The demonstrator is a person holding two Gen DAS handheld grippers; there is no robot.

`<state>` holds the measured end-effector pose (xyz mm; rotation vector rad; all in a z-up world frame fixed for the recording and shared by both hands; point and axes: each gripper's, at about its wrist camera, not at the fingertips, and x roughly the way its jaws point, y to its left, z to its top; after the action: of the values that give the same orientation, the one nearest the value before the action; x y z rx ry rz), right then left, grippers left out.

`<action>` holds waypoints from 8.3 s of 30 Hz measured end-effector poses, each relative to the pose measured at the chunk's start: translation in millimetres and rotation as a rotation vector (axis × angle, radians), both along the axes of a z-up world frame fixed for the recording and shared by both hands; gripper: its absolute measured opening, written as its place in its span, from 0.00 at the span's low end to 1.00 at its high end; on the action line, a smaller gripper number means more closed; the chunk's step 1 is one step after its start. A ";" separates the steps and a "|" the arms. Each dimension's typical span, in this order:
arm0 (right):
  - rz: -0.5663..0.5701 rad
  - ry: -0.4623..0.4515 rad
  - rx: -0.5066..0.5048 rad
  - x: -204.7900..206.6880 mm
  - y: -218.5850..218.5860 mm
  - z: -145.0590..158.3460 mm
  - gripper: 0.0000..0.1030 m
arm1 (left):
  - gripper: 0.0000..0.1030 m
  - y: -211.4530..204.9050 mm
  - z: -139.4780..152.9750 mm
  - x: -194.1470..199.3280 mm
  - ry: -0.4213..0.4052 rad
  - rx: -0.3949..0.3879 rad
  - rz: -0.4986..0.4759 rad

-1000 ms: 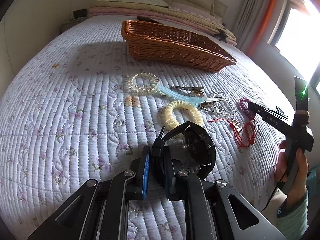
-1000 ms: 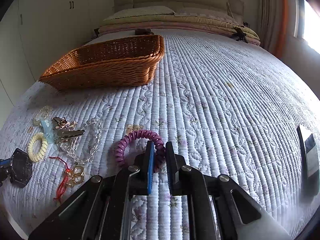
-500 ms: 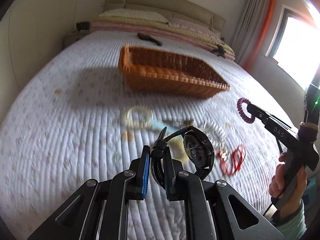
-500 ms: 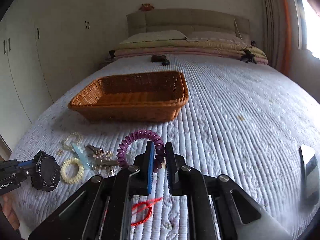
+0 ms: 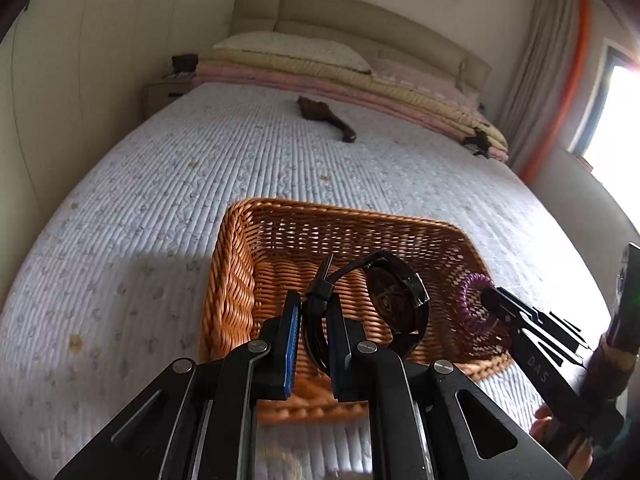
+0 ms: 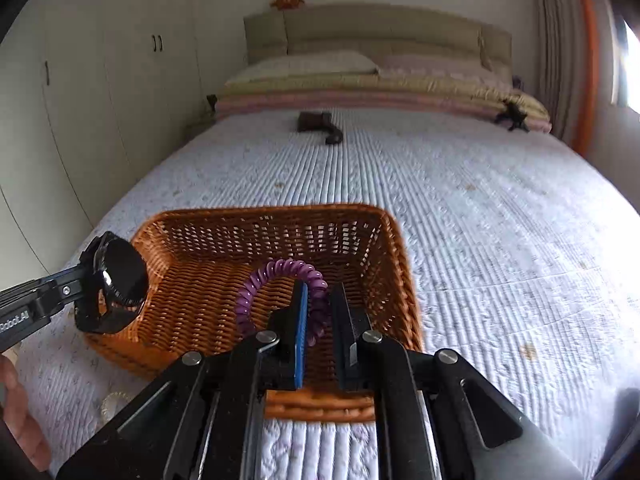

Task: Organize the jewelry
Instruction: 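Carry both items into the wicker basket and open both tools, then move both tools back to the jewelry and grasp the cream hair tie and red cord, then lower the cream hair tie with the left tool while the right tool drops the red cord into the basket, then grasp the clear beaded bracelet with the left tool while the right tool grasps a gold ring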

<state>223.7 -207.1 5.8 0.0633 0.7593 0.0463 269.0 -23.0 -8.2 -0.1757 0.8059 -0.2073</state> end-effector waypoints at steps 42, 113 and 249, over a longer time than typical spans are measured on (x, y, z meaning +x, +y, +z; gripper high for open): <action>0.026 -0.187 0.080 -192.2 -9.5 30.0 0.38 | 0.54 40.0 51.1 -205.9 -0.300 -0.048 -0.105; 0.051 -0.165 -0.015 -268.5 14.3 -5.9 0.05 | 0.11 22.5 -8.8 -230.3 -0.176 0.022 -0.146; 0.103 -0.055 -0.094 -168.4 26.0 -52.0 0.09 | 0.09 38.4 -64.4 -123.0 -0.079 0.084 -0.097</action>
<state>55.3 -181.1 -46.3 -0.0660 0.7089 0.1098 146.0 15.4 -72.6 -0.0488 0.7434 -0.2696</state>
